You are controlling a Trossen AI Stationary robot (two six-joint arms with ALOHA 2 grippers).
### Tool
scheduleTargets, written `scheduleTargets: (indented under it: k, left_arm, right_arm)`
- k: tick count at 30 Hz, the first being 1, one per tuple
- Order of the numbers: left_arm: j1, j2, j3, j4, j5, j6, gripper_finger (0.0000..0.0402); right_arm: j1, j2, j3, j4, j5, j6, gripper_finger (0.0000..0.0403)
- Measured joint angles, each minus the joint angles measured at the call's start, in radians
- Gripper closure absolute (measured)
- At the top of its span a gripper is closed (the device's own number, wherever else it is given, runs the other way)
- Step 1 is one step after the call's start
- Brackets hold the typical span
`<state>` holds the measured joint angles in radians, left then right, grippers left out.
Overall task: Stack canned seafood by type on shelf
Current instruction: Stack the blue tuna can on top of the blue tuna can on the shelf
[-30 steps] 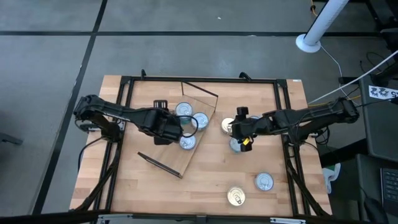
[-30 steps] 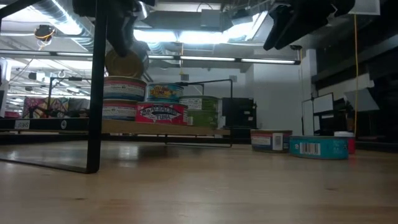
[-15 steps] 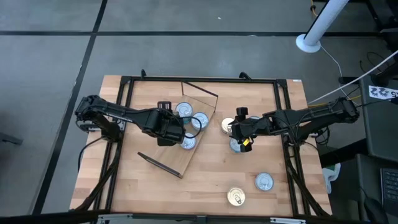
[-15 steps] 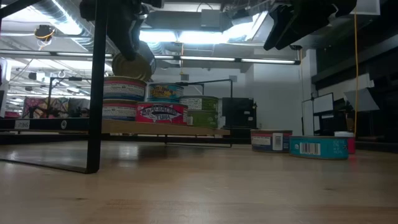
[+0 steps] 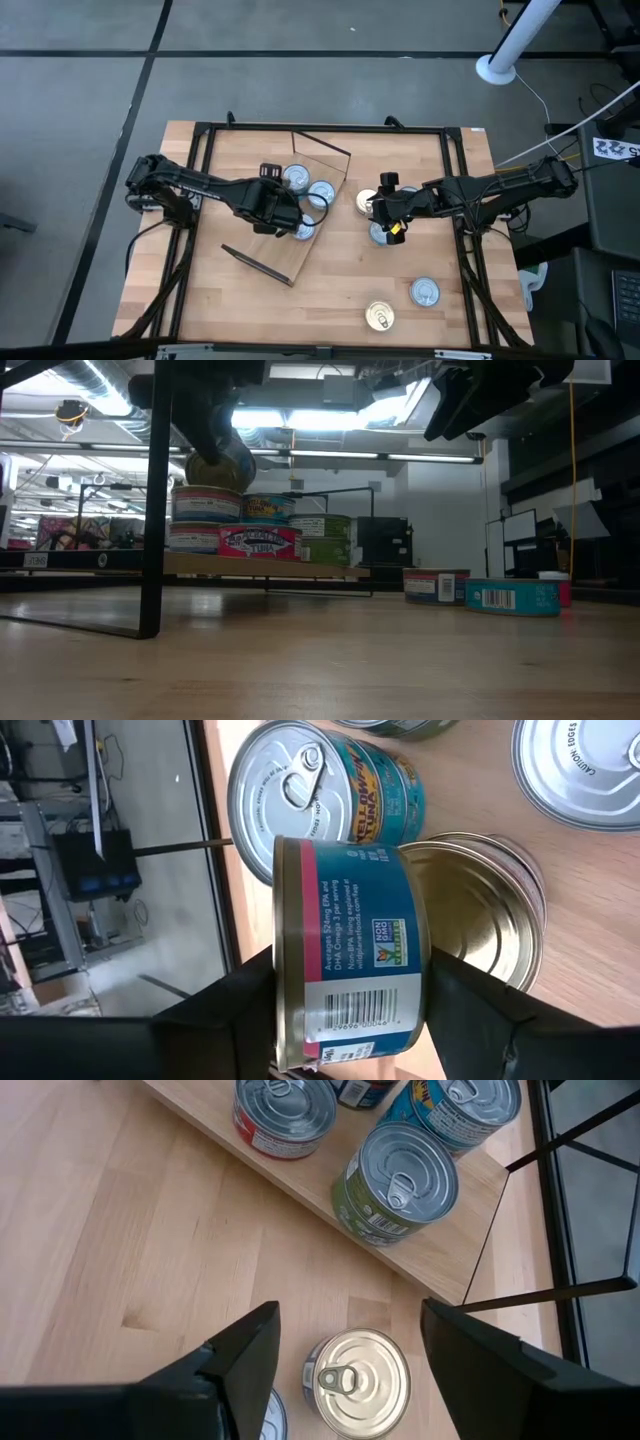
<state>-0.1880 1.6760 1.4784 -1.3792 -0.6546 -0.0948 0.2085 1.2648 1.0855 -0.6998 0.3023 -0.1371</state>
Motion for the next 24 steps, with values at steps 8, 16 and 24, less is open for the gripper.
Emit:
scheduleTargets:
  k: [8, 16, 24]
  left_arm:
    - [0.000, 0.000, 0.000, 0.001, 0.018, -0.001, 0.0179]
    - [0.000, 0.001, 0.000, 0.003, 0.021, -0.009, 0.0148]
    - [-0.015, 0.001, 0.000, 0.003, 0.063, -0.025, 0.0145]
  right_arm:
    - [0.000, 0.000, 0.000, 0.000, 0.000, -0.002, 0.0162]
    - [0.000, 0.000, 0.000, -0.001, 0.000, -0.002, 0.0162]
    - [0.000, 0.000, 0.000, -0.009, 0.000, -0.002, 0.0162]
